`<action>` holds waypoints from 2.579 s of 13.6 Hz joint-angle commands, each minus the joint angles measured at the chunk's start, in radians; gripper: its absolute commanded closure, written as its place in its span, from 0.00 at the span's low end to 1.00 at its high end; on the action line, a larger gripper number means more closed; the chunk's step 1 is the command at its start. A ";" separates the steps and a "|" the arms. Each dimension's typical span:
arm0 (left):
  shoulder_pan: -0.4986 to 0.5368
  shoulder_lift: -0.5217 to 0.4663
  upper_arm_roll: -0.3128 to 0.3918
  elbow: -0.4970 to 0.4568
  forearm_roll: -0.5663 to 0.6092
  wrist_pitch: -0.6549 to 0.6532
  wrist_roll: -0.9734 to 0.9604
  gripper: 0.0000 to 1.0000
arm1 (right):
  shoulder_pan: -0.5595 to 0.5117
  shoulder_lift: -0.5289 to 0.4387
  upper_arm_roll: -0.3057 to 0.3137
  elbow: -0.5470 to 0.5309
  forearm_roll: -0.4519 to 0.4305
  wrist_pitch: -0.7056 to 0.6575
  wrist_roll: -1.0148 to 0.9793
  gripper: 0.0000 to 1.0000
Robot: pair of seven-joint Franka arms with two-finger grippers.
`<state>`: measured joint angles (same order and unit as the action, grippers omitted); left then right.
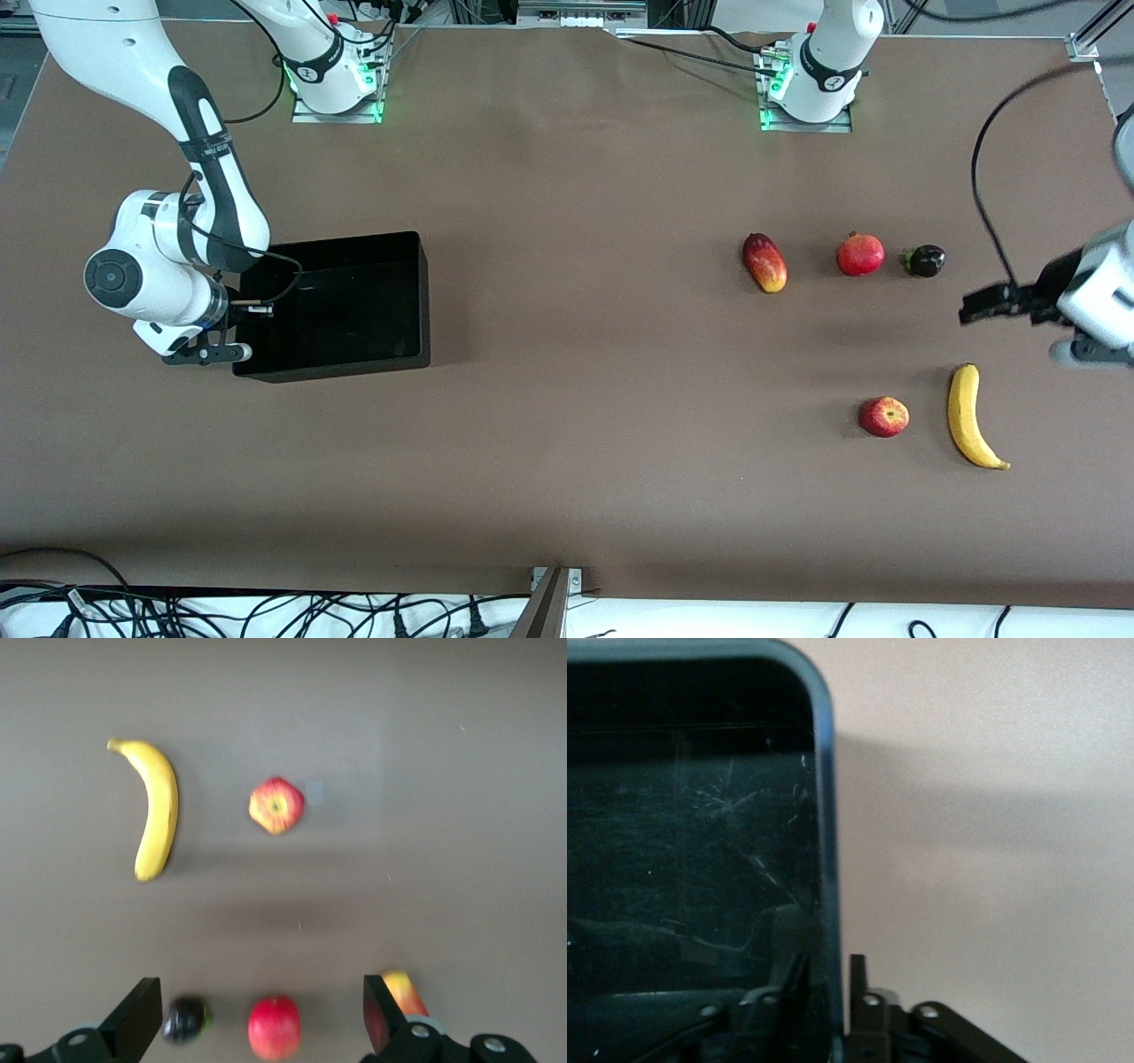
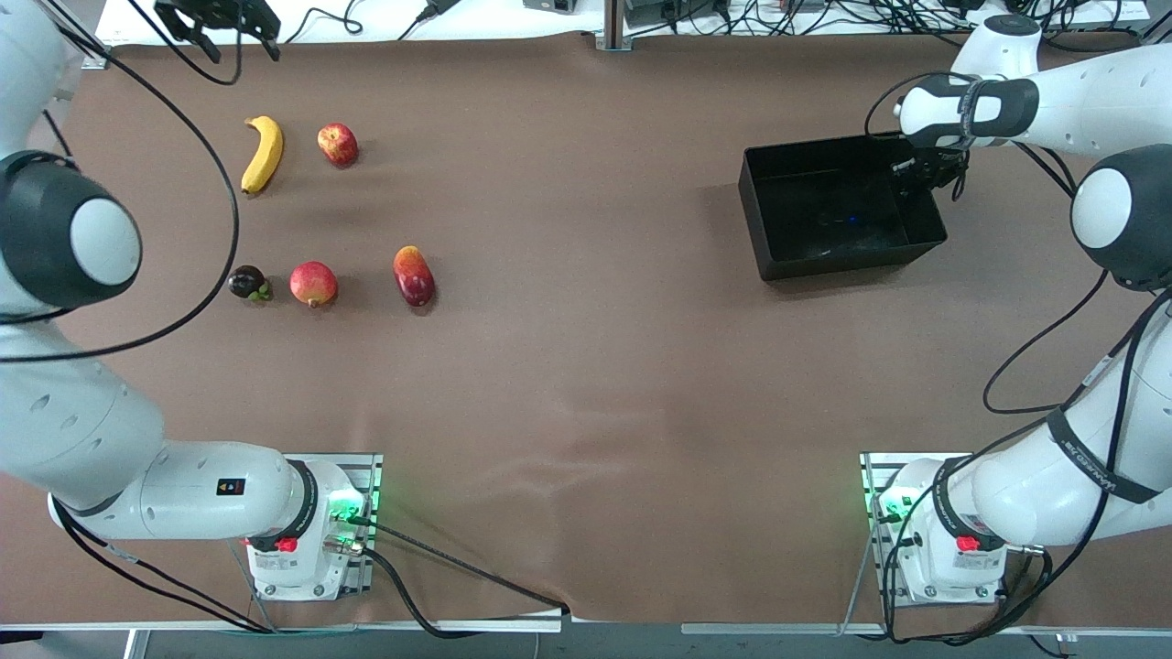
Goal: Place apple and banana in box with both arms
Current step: 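Grip the box rim with the right gripper while the left gripper reaches the apple, then slide the box with the right gripper while the left gripper lifts the apple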
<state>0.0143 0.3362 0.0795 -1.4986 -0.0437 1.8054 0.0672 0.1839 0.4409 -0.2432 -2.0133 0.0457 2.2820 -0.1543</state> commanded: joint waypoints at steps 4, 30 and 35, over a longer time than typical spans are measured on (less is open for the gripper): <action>0.007 0.263 0.000 0.023 -0.030 0.314 0.005 0.00 | 0.002 -0.088 0.112 0.046 0.062 -0.102 -0.031 1.00; -0.172 0.009 -0.217 -0.178 -0.030 0.189 -0.856 1.00 | 0.576 0.335 0.200 0.616 0.194 -0.009 0.803 0.00; -0.243 0.070 -0.325 -0.186 -0.039 0.244 -1.038 1.00 | 0.418 0.161 0.174 0.616 0.180 -0.196 0.667 0.00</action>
<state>-0.1952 0.3792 -0.2409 -1.6756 -0.0528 2.0105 -0.9263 0.6737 0.7037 -0.0606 -1.3744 0.2193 2.1607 0.5774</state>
